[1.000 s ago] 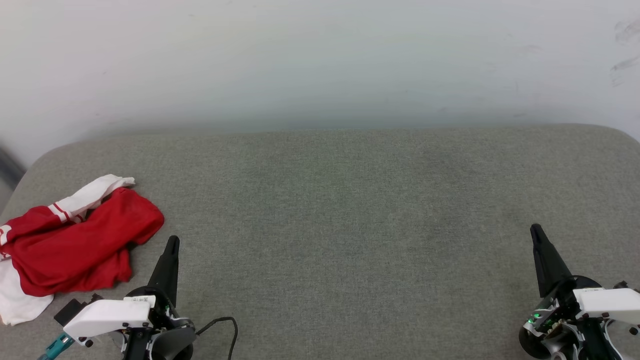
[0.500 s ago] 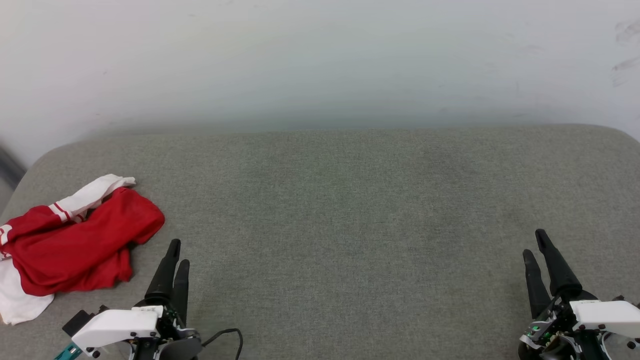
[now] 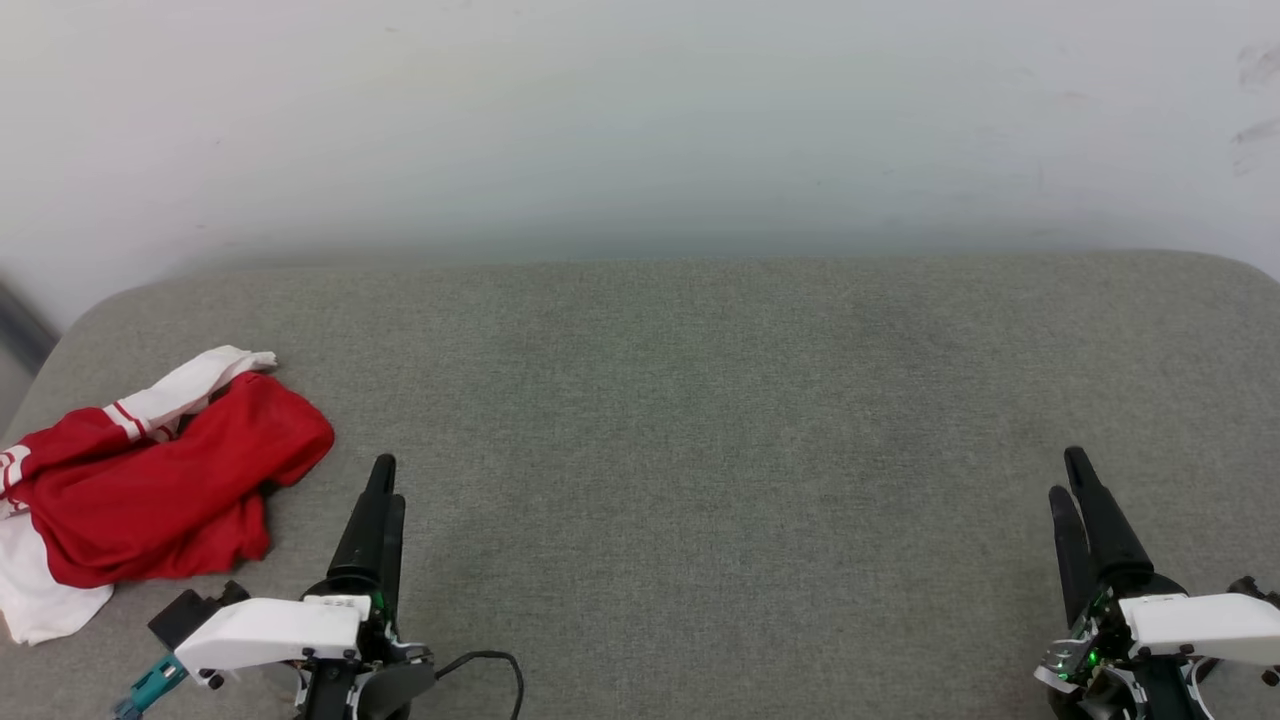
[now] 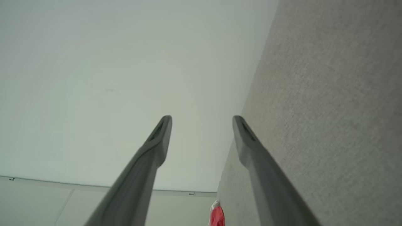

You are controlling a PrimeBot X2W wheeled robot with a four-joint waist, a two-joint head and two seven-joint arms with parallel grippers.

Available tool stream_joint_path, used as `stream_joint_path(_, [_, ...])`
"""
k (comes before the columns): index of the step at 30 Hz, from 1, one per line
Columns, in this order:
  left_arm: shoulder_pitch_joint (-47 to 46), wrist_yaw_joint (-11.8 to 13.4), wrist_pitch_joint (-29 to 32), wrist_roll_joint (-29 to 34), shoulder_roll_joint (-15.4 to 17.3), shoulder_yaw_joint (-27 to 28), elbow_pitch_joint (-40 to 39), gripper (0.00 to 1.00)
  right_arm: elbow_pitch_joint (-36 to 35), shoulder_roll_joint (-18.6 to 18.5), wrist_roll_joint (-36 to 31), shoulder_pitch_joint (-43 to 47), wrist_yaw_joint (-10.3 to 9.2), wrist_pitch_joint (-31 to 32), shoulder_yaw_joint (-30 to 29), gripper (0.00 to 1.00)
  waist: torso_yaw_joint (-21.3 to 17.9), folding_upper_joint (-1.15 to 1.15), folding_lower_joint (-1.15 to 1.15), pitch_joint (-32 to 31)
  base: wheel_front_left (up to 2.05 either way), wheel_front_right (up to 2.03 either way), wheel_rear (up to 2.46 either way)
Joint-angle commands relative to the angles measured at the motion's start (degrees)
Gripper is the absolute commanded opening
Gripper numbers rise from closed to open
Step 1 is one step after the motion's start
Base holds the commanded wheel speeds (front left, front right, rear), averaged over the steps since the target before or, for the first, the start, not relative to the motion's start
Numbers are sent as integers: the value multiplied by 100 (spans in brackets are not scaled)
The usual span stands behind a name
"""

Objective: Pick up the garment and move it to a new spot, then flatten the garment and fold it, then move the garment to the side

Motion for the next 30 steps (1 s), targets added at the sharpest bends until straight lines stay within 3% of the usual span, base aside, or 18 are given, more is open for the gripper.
stream_joint_path(1, [-178,-2,-73,255,13,-88,-166,100,-183,-72,-199,-53,10,-82,41,100,9,0,0,0,0,0,0])
stream_joint_path(12, [-225,-2,-307,1211,15,-316,-250,100,-450,-115,-1482,12,11,-316,26,100,56,0,0,-5,0,0,0])
stream_joint_path(30, [-339,203,-674,3652,17,-665,-134,100,-718,-140,-3999,123,12,-500,164,100,118,0,0,-33,0,0,0])
